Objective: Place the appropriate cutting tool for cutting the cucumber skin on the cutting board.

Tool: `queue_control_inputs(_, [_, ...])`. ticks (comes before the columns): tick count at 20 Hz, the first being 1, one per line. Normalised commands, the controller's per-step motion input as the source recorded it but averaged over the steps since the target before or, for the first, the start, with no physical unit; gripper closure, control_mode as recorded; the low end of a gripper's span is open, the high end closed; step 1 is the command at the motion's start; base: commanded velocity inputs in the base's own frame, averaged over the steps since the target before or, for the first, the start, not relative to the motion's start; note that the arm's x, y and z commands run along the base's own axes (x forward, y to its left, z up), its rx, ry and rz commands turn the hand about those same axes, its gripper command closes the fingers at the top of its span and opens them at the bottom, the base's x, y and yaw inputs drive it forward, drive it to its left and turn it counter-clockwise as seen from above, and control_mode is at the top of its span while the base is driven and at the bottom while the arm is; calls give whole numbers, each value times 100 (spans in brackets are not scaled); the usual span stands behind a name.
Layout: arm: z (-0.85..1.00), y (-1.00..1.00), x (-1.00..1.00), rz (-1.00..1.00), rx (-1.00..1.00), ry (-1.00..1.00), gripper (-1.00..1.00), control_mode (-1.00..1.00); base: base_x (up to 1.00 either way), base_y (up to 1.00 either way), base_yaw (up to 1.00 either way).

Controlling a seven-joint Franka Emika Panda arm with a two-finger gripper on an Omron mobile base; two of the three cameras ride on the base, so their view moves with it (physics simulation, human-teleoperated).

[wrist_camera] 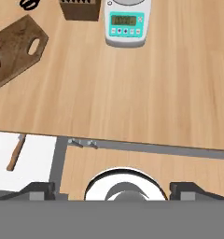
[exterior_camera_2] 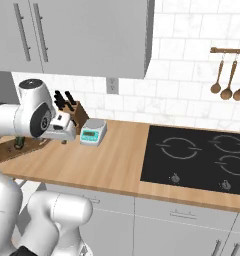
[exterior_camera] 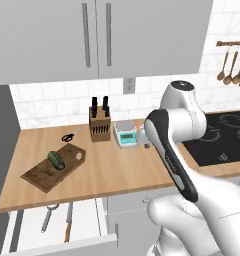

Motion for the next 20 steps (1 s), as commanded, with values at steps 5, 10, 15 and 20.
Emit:
queue_control_inputs(5, [-32, 99, -50, 0, -3, 19, -100, -100, 0, 0, 0])
queue_control_inputs(10, [-12, 95, -29, 0, -5, 34, -100, -100, 0, 0, 0])
queue_control_inputs(15, [-12, 86, -17, 1, -10, 34, -100, -100, 0, 0, 0])
queue_control_inputs(20, [-34, 36, -29, 11, -6, 15, -100, -100, 0, 0, 0])
